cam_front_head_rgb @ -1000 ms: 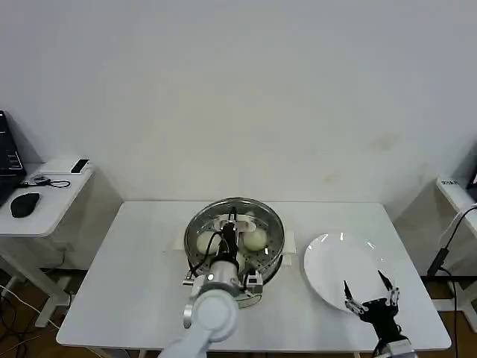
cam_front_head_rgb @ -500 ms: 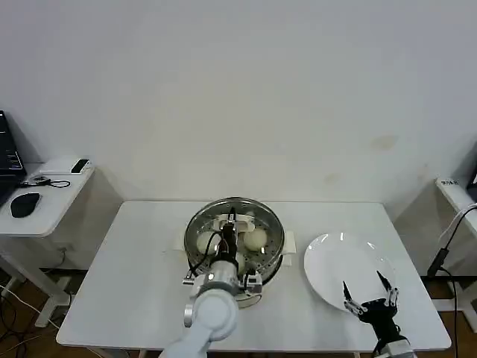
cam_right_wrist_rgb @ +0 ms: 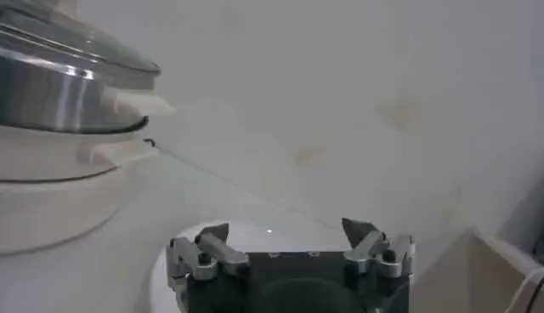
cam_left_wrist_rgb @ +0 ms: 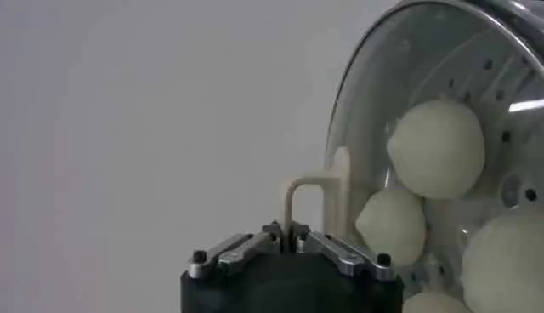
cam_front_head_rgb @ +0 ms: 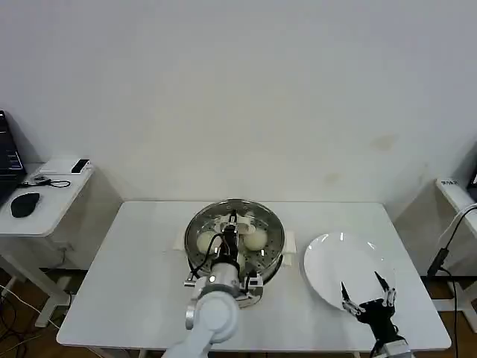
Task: Take steamed baozi put them in steamer then cover it.
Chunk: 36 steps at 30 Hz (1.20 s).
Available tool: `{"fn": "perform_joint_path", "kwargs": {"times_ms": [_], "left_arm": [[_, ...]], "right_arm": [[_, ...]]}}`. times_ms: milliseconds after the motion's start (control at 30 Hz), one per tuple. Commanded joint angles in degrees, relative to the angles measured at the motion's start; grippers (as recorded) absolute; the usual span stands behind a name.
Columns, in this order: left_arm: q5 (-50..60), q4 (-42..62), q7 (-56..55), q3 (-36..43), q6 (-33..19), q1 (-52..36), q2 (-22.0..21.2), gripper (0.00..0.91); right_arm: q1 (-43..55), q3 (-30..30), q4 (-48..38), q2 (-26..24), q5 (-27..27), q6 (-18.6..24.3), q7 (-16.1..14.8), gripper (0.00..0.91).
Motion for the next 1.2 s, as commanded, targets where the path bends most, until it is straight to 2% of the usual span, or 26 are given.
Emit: {"fn": "perform_joint_path", "kwargs": {"times_ms": [33, 533, 800, 1000, 1200], "left_arm": [[0.1, 0.1, -0.3, 0.0, 0.0, 0.2, -0.1, 0.907], [-0.5, -4.5, -0.1, -0.1, 0.0, 2.4, 1.5, 0.907], [-1.0, -11.2, -0.9, -0.7, -0.9, 7.4, 5.1, 0.907], [-5.3, -17.8, -3.0, -1.5, -1.8, 11.4, 8.2, 0.907], [-13.4, -26.4, -10.1, -7.9, -3.8, 20.9, 10.1, 0.907]], "right_arm": [[0.1, -0.2, -0.1, -0.1, -0.1, -0.1, 0.0, 0.907], [0.1, -0.5, -0.1, 0.0, -0.3, -0.1, 0.0, 0.907], [0.0, -0.9, 0.0, 0.1, -0.6, -0.1, 0.1, 0.907], [0.1, -0.9, -0.3, -0.2, -0.1, -0.3, 0.3, 0.907], [0.2, -2.0, -1.6, -1.5, 2.1, -0.6, 0.9, 0.907]]}}
